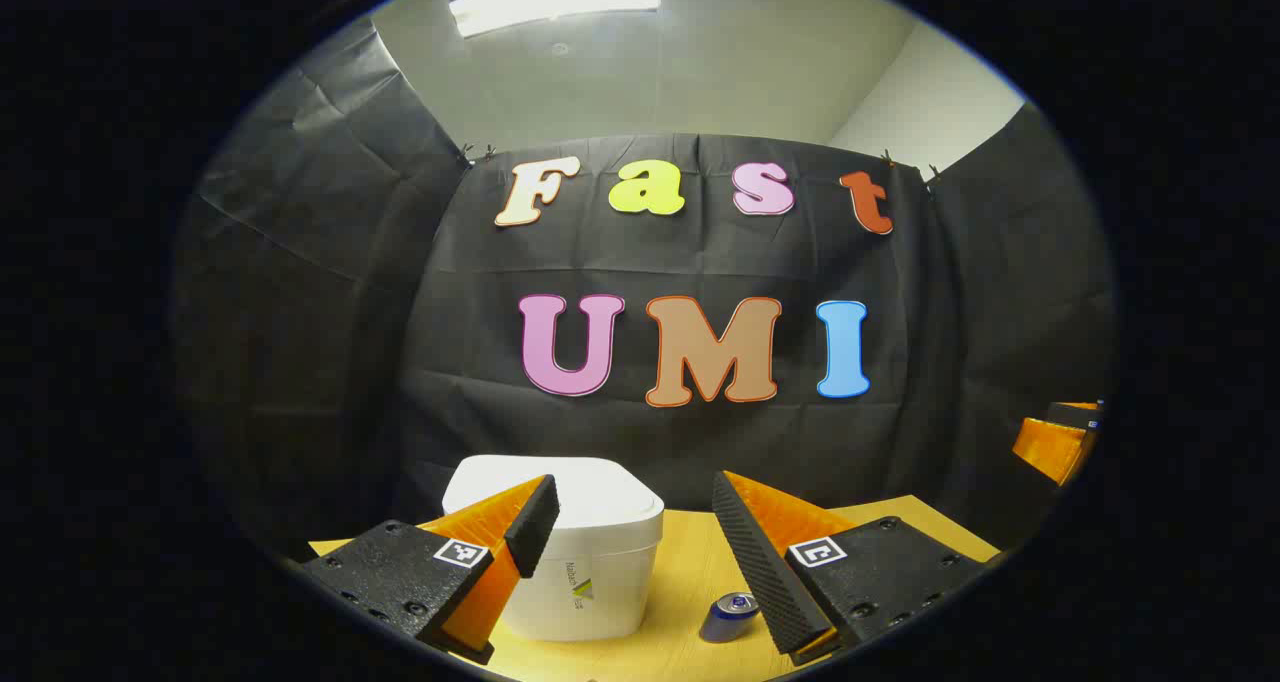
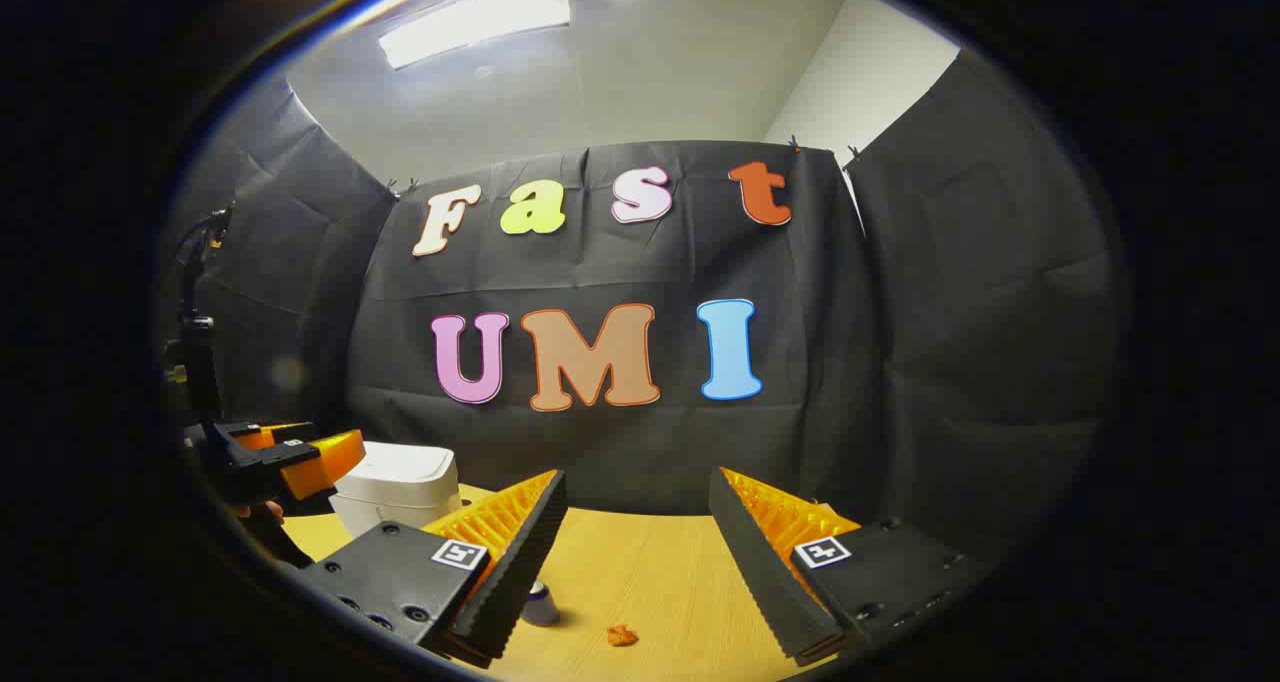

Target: Press the lid of the desktop garbage bin to open it, pick up the crumpled paper on the desktop and throw it into the bin, then pick up the pop can on the desktop and drop it into the bin, and finally close the garbage bin lid.

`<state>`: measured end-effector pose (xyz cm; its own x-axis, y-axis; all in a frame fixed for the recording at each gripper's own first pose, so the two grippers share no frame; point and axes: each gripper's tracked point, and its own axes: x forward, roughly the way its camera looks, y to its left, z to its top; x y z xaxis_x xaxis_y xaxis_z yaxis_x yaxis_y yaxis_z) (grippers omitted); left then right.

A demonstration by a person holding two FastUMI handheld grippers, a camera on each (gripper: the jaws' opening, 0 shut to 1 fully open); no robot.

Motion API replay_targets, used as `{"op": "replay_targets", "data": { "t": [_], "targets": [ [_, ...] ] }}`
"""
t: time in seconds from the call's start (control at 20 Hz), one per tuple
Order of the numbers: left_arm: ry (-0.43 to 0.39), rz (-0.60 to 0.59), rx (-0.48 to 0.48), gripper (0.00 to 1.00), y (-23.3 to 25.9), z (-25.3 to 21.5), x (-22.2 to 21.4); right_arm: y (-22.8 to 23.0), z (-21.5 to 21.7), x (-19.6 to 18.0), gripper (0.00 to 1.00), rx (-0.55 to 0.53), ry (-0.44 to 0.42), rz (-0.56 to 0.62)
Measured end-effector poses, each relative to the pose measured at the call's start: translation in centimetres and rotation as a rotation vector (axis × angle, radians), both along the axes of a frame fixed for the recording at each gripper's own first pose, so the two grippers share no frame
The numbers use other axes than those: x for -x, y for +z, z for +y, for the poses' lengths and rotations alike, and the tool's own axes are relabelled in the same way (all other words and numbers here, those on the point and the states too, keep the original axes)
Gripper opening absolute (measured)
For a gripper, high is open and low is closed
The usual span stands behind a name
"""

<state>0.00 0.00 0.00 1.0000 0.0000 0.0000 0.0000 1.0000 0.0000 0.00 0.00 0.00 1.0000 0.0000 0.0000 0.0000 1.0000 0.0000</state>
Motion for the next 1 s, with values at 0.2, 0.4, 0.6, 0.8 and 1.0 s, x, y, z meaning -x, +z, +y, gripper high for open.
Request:
{"op": "replay_targets", "data": {
  "t": [0.2, 0.4, 0.6, 0.8, 1.0],
  "targets": [
    [0.007, -0.012, -0.006, 0.93, 0.6, 0.5, 0.1, 0.1, 0.4, -0.5, 0.95, -0.011, 0.016, 0.001],
    [-0.002, -0.009, -0.005, 0.93, 0.8, 0.3, 0.4, 0.5, 1.0, -0.5, 0.95, -0.023, 0.03, -0.008],
    [-0.028, -0.027, -0.011, 0.93, 1.4, -0.6, 0.6, 0.7, 1.4, -0.4, 0.95, -0.018, 0.045, -0.011],
    [-0.038, -0.023, -0.01, 0.92, 1.3, -1.1, 0.7, 1.1, 1.5, -0.3, 0.95, -0.027, 0.046, -0.023],
    [-0.032, -0.013, -0.017, 0.92, 1.1, -1.0, 0.8, 1.0, 1.1, -0.1, 0.95, -0.029, 0.036, -0.023]
  ]
}}
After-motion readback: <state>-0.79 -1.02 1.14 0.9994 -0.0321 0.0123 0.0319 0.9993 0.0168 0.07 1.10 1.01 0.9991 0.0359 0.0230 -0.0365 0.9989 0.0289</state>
